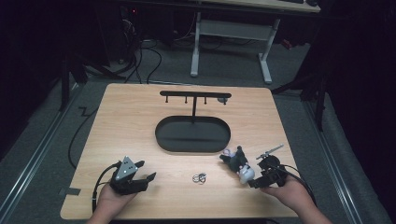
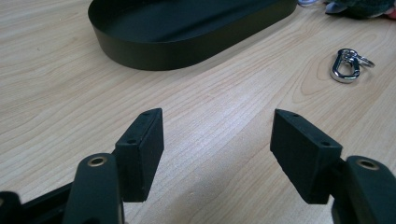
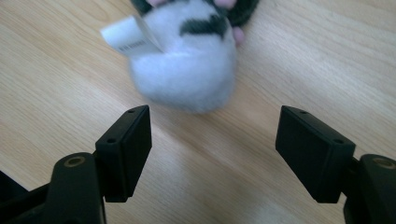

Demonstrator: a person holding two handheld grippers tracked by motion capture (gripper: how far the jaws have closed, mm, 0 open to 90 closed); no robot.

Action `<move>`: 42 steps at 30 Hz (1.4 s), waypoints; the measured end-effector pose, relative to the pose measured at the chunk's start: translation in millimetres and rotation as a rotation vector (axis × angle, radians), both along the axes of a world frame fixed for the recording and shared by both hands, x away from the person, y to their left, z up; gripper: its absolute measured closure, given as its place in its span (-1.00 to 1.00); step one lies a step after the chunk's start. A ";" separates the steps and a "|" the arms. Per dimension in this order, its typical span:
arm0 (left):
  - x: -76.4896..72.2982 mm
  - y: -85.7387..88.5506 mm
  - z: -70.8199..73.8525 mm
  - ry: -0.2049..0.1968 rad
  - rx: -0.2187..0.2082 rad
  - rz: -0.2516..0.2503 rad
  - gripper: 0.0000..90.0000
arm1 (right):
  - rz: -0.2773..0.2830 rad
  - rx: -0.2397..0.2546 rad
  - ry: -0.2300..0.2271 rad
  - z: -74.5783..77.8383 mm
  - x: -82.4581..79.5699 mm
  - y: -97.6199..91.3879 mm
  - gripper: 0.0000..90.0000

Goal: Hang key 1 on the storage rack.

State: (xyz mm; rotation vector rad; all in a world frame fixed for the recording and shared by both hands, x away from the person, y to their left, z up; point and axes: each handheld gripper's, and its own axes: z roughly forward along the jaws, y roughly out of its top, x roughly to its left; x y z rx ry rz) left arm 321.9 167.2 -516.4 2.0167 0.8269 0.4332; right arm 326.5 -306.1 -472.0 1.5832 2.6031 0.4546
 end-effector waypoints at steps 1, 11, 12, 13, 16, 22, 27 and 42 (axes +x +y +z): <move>0.0 0.0 -0.1 0.001 0.000 -0.001 -0.21 | -0.002 0.009 0.000 0.4 0.5 1.6 -0.41; -0.9 -2.4 -0.8 -0.002 0.005 -0.010 -0.21 | 0.018 0.009 -0.011 -4.3 12.1 16.4 -0.50; -0.9 -2.4 -0.8 -0.002 0.005 -0.010 -0.21 | 0.018 0.009 -0.011 -4.3 12.1 16.4 -0.50; -1.1 -2.3 -0.7 -0.004 0.008 -0.012 -0.21 | 0.009 0.009 -0.002 -6.8 14.9 19.4 -0.50; -1.1 -1.8 -0.5 -0.006 0.007 -0.013 -0.21 | 0.006 0.008 0.000 -10.2 18.0 22.5 -0.50; -1.5 -1.7 -0.2 -0.011 0.006 -0.013 -0.22 | 0.011 0.008 0.001 -15.3 25.8 28.4 -0.48; -2.1 -1.9 0.3 -0.011 0.006 -0.013 -0.22 | 0.018 0.010 -0.010 -19.3 30.2 31.7 -0.39; -2.1 -1.8 -0.8 -0.010 0.011 -0.011 -0.22 | 0.034 0.010 -0.048 -19.1 28.7 36.0 0.03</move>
